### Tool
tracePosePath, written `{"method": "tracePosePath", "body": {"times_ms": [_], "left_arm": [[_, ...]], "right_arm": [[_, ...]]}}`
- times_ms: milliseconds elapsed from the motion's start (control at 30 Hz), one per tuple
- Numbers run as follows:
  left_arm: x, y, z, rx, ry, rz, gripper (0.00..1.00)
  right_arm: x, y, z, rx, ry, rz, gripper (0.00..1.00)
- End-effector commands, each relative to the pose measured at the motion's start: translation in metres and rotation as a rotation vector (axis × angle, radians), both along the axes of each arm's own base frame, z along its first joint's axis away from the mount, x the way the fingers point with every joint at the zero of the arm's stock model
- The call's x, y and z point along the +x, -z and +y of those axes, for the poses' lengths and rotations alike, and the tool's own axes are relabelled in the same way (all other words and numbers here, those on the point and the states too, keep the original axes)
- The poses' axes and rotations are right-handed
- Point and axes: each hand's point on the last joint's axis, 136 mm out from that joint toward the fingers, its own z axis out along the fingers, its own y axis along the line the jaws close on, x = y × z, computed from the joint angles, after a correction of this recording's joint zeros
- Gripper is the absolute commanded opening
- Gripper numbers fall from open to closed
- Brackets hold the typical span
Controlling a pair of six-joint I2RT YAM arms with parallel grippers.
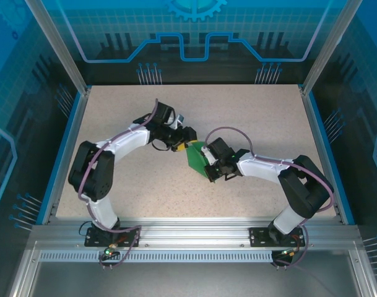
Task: Fold a paper plane with a square sheet of paper (fold left side to right side)
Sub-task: Fourth fold the wing at the center of the table.
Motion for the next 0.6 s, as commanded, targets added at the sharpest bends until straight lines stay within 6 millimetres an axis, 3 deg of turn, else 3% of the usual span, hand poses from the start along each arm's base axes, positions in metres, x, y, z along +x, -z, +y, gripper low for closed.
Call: {"method": "tracePosePath", "body": {"times_ms": [0,233,567], "left_arm": [[-0.009,0.006,0.021,0.054,-0.019,0.006,0.62],[-0.018,0.041,0.014,0.029,-0.015,0.098,0.39],[-0.022,0.068,-0.019,0.039,0.049,0.142,0.49]], "right_arm": [[0.0,-0.009,0.014,0.092,-0.025,0.041,0.06],[-0.001,-0.009,0.015,0.186,-0.01,0.124,0.05],[-0.002,0.0,0.015,0.215,0.013,0.177,0.05]]}}
